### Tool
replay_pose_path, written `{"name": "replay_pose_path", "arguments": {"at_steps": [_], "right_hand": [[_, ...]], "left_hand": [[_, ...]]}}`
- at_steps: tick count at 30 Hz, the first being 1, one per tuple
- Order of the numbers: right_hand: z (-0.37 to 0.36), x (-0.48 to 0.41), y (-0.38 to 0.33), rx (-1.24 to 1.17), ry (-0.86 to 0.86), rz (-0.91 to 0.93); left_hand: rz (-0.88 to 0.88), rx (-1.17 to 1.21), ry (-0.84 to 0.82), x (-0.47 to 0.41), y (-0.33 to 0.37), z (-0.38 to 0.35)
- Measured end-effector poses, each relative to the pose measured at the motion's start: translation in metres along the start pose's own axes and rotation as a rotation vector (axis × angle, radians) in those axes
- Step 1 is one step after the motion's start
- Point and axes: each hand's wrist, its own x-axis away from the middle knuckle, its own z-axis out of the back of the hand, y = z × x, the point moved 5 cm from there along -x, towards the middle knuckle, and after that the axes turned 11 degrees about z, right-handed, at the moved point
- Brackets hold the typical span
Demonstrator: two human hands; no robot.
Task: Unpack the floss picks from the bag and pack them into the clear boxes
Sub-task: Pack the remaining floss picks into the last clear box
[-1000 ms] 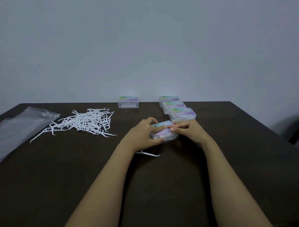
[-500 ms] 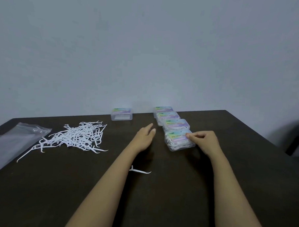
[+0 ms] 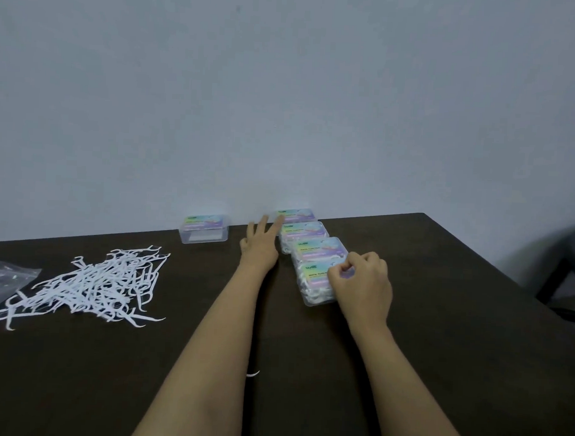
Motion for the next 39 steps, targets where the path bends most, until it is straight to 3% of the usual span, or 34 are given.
{"name": "replay_pose_path", "arguments": {"at_steps": [6, 17, 23, 25, 28, 31, 33, 39], "right_hand": [[-0.003, -0.005, 0.0, 0.036, 0.021, 0.017], [0.001, 0.002, -0.011, 0.2, 0.041, 0.087], [0.001, 0.016, -0.032, 0.388, 0.021, 0.122], [-0.002, 0.022, -0.055, 0.429, 0.068, 0.253], [-0.017, 0.042, -0.097, 0.422, 0.102, 0.605], [-0.032, 0.063, -0.134, 0.383, 0.021, 0.93], [-0.039, 0.068, -0.147, 0.363, -0.099, 0.998], [-0.049, 0.077, -0.164, 0.469, -0.219, 1.119]], "left_hand": [[0.036, -0.247, 0.141, -0.01, 0.002, 0.001], [-0.049, -0.383, 0.308, 0.042, -0.044, 0.037], [-0.123, -0.344, 0.289, 0.086, -0.079, 0.056], [-0.127, -0.294, 0.277, 0.101, -0.09, 0.061], [-0.121, -0.212, 0.241, 0.122, -0.102, 0.064], [-0.106, -0.159, 0.232, 0.139, -0.111, 0.066], [-0.096, -0.098, 0.213, 0.148, -0.113, 0.066], [-0.2, 0.161, 0.181, 0.171, -0.112, 0.069]]}}
